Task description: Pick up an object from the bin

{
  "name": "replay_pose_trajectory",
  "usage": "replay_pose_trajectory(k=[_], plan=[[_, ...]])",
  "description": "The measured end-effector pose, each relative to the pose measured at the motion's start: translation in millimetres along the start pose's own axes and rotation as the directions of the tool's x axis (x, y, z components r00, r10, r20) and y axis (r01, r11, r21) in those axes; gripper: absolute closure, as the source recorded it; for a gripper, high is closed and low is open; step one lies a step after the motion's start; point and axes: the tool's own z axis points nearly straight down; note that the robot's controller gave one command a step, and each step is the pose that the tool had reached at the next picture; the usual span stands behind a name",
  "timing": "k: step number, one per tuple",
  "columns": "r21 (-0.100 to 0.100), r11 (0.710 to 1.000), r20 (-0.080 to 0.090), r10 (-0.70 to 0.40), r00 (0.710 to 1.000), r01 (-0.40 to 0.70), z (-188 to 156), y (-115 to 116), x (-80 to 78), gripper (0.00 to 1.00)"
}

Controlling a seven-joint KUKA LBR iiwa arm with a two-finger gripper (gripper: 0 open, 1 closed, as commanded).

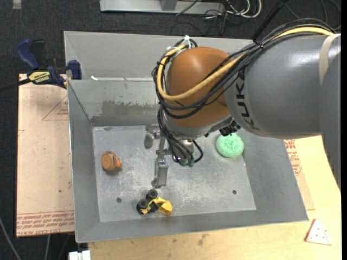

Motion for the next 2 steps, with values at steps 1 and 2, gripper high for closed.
replay_pose_trajectory(k=[1, 2], plan=[[0.0, 0.997, 0.004, -0.073, 0.997, 0.073, 46, -11, 19.8, 0.0], [0.0, 0.979, 0.004, -0.206, 0.979, 0.206, 113, -23, 20.2, 0.0]])
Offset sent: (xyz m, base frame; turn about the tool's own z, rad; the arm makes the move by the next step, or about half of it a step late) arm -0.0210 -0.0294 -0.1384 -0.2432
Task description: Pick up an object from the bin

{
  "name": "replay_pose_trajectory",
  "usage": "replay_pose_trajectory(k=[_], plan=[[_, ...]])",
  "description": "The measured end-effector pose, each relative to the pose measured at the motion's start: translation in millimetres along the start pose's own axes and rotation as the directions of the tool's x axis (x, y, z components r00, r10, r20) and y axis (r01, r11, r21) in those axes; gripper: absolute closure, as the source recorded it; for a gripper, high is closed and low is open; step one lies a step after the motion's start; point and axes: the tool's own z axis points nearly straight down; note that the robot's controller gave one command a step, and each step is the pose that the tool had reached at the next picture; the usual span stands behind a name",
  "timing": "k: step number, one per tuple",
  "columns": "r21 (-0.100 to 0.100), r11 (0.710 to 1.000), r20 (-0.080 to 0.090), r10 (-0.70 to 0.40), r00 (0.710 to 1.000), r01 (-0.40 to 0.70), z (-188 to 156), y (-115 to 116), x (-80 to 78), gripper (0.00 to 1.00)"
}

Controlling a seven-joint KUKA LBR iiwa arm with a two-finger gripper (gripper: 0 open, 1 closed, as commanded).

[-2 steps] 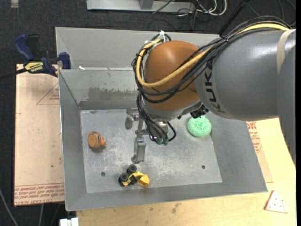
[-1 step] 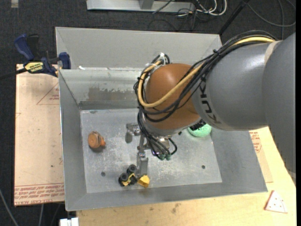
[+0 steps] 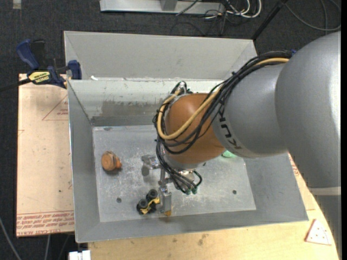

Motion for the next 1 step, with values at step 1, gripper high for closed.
replay_pose_trajectory(k=[1], plan=[[0.0, 0.984, -0.01, 0.176, 0.984, -0.176, 22.3, -17.5, 7.1, 1.0]])
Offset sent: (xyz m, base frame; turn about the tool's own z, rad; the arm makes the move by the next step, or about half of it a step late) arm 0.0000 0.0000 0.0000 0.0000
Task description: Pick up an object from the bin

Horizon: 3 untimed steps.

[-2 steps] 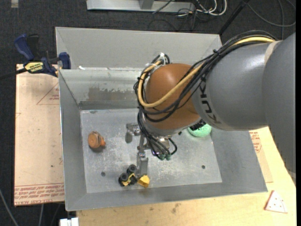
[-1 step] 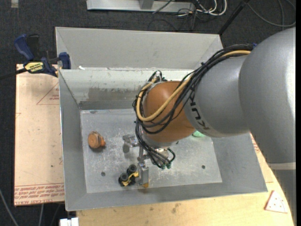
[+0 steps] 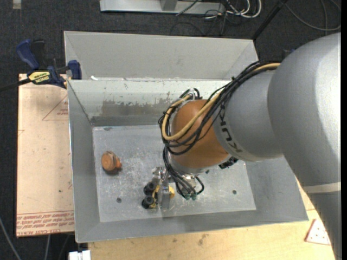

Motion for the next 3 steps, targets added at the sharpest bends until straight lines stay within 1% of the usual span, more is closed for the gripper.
replay_pose_trajectory(k=[1, 2, 3], plan=[[0.0, 1.0, 0.0, 0.0, 1.0, 0.0, 0, 0, -0.1, 1.0], [0.001, 0.999, 0.005, 0.055, 0.998, -0.055, -113, 5, 4.9, 1.0], [0.001, 0.998, 0.005, 0.055, 0.998, -0.055, -113, 5, 4.9, 1.0]])
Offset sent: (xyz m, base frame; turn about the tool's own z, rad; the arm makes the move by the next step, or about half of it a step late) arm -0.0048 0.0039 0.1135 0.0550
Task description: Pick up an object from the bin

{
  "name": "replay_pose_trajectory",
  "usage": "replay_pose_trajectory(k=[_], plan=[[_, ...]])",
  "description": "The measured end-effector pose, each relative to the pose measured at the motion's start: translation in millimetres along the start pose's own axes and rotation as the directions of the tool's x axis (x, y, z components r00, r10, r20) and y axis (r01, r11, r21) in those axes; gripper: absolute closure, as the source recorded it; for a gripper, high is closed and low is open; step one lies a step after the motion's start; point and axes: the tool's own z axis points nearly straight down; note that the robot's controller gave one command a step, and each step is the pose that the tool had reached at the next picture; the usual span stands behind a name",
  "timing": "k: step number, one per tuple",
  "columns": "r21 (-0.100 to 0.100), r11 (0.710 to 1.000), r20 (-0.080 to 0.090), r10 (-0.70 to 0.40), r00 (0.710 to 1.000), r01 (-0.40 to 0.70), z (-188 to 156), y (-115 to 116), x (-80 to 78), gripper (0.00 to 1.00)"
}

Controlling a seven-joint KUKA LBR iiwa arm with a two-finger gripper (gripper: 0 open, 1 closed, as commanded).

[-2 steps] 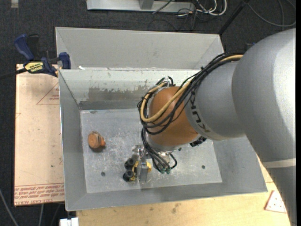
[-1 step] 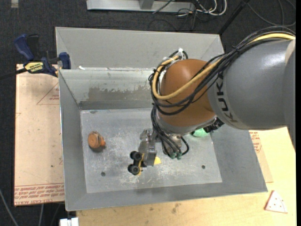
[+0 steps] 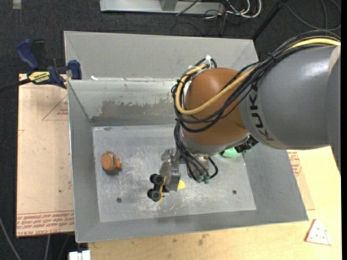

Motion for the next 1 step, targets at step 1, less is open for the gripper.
replay_pose_trajectory(k=[1], plan=[[0.0, 1.0, 0.003, 0.001, 1.0, -0.001, -128.5, 3.0, 15.6, 1.0]])
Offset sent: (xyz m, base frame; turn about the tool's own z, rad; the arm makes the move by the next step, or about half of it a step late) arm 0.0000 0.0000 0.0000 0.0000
